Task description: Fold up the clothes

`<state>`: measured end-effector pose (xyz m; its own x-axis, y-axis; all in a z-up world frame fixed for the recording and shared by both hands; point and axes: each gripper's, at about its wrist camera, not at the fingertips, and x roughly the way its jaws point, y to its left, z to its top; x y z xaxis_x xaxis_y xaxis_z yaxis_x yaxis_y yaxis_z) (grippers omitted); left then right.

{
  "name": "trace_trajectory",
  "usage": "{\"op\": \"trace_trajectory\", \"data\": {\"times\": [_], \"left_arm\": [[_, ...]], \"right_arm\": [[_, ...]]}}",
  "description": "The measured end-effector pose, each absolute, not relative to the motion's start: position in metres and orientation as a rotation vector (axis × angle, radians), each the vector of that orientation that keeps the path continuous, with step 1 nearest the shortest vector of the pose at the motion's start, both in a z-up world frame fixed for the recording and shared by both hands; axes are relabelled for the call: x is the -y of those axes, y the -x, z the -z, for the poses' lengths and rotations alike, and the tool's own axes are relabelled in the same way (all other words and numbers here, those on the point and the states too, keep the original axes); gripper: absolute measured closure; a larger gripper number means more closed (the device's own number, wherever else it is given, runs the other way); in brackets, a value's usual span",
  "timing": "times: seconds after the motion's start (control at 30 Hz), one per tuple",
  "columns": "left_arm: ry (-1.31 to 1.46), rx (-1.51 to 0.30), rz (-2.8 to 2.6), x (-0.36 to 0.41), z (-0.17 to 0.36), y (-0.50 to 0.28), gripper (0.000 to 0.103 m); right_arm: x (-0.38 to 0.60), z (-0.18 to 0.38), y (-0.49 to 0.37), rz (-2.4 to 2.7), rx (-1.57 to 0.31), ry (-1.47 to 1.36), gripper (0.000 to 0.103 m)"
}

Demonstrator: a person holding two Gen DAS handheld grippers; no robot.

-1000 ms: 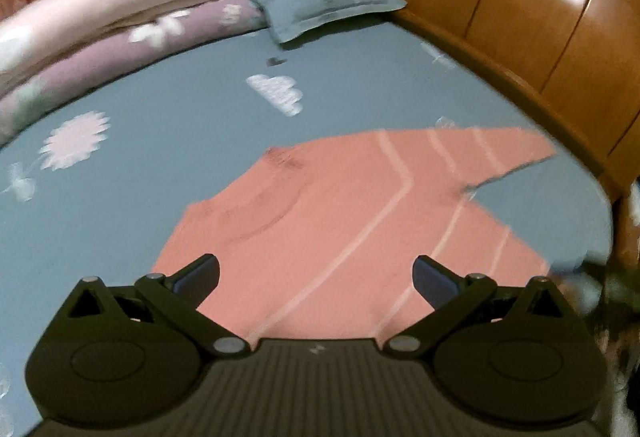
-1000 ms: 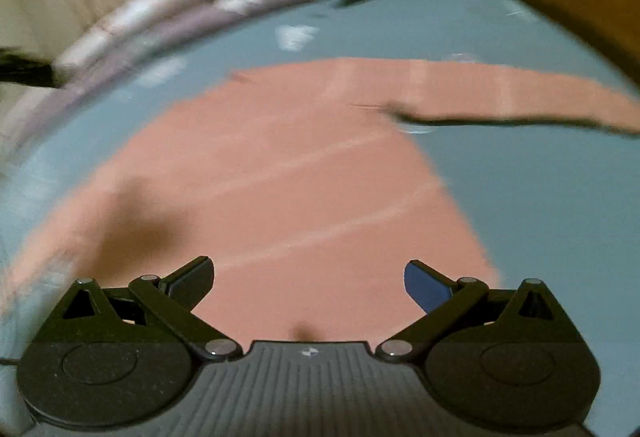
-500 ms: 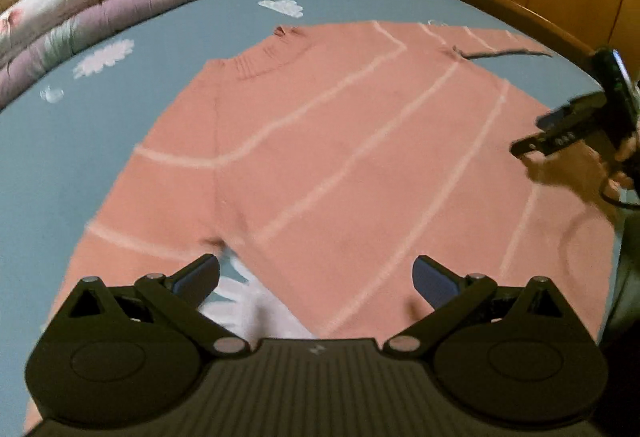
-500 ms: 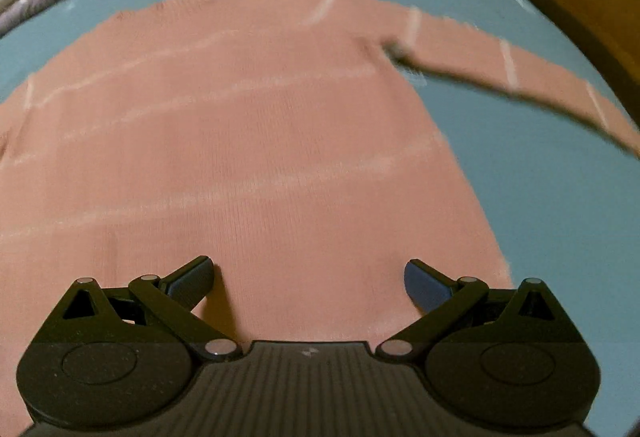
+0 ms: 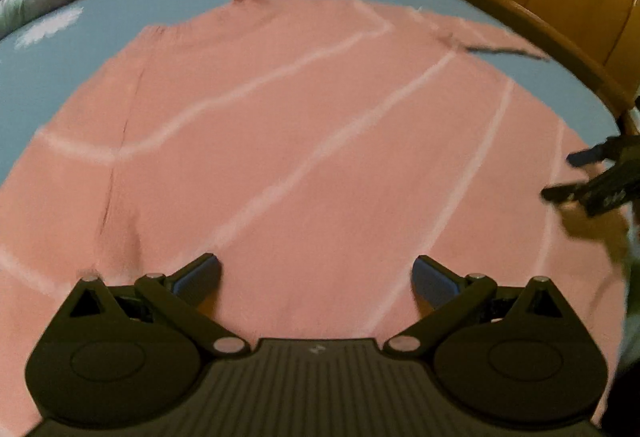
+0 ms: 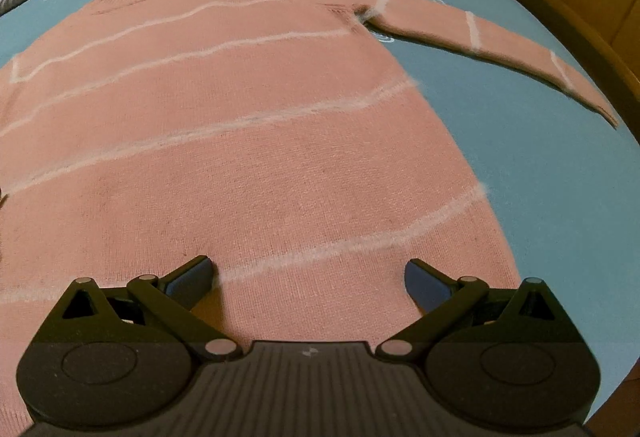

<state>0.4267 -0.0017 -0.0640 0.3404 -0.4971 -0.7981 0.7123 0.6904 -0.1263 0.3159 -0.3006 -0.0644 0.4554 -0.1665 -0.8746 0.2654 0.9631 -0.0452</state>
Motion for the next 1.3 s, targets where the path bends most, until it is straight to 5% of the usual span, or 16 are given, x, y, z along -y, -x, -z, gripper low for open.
{"op": "trace_trajectory", "data": {"times": [0.23,0.53,1.3], "left_arm": [[-0.279,-0.907,0.825,-0.02,0.061,-0.408,0.001],[-0.309,-0.763,0.956,0.046,0.048,-0.44,0.001],[-0.248,-0.854,0.935,0.016,0.065,-0.395,0.001]], "right_arm": [[0.3,0.069,-0.315,0.289,-1.046,-0.112,0.0],[0.299,0.07,-0.313,0.297,-1.036,-0.115,0.0],[0.298,0.071,-0.313,0.326,-1.01,-0.115,0.0]]}}
